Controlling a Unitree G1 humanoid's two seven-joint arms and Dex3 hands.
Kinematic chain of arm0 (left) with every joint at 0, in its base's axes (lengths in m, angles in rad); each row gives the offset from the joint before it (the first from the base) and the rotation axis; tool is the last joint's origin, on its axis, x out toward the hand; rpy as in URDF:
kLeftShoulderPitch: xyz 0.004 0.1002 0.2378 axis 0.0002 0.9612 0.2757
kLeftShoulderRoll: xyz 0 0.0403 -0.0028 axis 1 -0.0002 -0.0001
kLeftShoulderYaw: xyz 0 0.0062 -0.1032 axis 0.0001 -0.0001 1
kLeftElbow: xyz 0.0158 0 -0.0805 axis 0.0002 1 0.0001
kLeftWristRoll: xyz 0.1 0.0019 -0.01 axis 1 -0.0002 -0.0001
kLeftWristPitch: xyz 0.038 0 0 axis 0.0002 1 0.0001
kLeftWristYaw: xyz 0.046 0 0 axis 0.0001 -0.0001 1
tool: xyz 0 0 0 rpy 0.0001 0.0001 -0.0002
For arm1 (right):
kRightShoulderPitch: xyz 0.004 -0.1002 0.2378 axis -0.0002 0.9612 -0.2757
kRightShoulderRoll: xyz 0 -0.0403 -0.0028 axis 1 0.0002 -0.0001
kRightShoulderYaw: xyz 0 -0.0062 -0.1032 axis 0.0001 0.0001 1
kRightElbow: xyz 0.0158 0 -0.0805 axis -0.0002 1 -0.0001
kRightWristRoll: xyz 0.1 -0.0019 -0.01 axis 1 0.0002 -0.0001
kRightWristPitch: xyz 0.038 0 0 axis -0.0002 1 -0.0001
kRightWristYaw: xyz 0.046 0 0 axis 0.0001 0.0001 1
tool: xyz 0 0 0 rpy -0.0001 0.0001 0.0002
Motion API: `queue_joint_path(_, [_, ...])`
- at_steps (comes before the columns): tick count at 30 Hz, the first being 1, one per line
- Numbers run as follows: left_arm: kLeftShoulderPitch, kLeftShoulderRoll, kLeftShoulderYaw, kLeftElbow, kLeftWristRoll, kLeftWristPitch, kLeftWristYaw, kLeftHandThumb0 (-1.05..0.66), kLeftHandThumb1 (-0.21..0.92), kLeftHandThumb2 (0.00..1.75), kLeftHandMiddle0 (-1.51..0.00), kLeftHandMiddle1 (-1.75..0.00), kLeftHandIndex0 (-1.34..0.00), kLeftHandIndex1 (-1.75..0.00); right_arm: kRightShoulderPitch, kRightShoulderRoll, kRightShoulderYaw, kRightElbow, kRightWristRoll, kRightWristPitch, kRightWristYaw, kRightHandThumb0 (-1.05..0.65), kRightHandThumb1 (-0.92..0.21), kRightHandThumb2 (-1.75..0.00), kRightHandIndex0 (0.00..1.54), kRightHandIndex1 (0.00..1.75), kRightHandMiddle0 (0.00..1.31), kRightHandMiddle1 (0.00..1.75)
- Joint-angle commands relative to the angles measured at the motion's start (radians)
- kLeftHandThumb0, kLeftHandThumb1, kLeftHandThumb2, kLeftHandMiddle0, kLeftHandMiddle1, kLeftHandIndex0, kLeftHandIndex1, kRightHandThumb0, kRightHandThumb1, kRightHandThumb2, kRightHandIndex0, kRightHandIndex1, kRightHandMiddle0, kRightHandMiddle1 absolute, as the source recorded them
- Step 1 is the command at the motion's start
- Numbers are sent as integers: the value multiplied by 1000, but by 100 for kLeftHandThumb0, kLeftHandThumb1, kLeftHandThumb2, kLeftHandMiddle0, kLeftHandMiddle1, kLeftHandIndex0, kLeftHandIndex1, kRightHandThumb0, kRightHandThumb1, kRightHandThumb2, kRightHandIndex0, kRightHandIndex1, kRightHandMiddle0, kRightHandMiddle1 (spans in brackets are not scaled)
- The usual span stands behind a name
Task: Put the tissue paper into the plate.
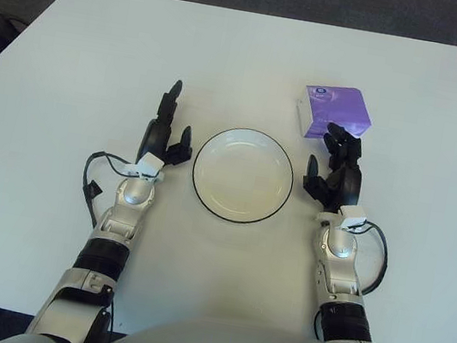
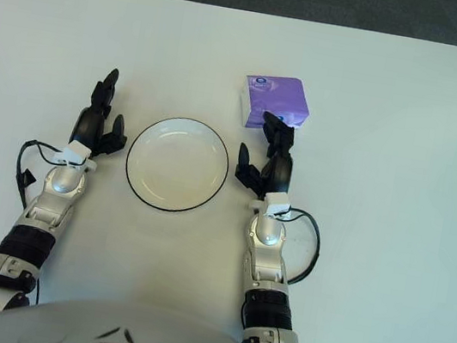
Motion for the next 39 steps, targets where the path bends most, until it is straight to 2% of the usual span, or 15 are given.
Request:
queue_joint_path(1, [142, -55, -34, 106, 2, -6, 9, -81, 92, 92, -12, -1, 0, -31, 116, 7, 3, 86, -1, 63, 4, -50, -72, -76, 19, 66, 0, 92])
queue_joint_path(16, [140, -56, -32, 114, -2, 2, 9, -81, 92, 91, -11, 0, 0, -29, 118, 7, 4, 87, -5, 66, 3, -50, -72, -75, 19, 65, 0, 89])
queue_joint_path(26, [134, -63, -33, 123, 0, 6, 16, -82, 92, 92, -11, 0, 0, -28, 159, 6, 23, 32, -18, 70, 9, -55, -75, -70, 20, 66, 0, 91])
queue_joint_path(30, [129, -66, -33, 128, 3, 13, 21, -83, 92, 91, -11, 0, 0, -30, 241, 8, 40, -174, -98, 85, -34, -57, -77, -67, 18, 65, 0, 90])
queue_joint_path(32, [126, -67, -34, 130, 4, 14, 23, -83, 92, 91, -11, 0, 0, -30, 257, 12, 38, -225, -136, 91, -59, -57, -78, -66, 18, 64, 0, 89])
queue_joint_path(33, [124, -68, -35, 132, 5, 15, 24, -84, 92, 91, -11, 0, 0, -30, 260, 12, 37, -238, -149, 94, -69, -58, -78, -65, 17, 64, 0, 89])
queue_joint_path(36, [119, -68, -36, 140, 6, 16, 25, -84, 92, 91, -11, 0, 0, -30, 259, 16, 13, -319, -276, 85, -164, -60, -79, -63, 16, 62, 0, 88])
queue_joint_path(39, [112, -71, -37, 150, 5, 13, 27, -84, 92, 91, -11, 0, 0, -30, 205, -2, -24, -351, -372, 68, -249, -62, -81, -61, 16, 60, 0, 89])
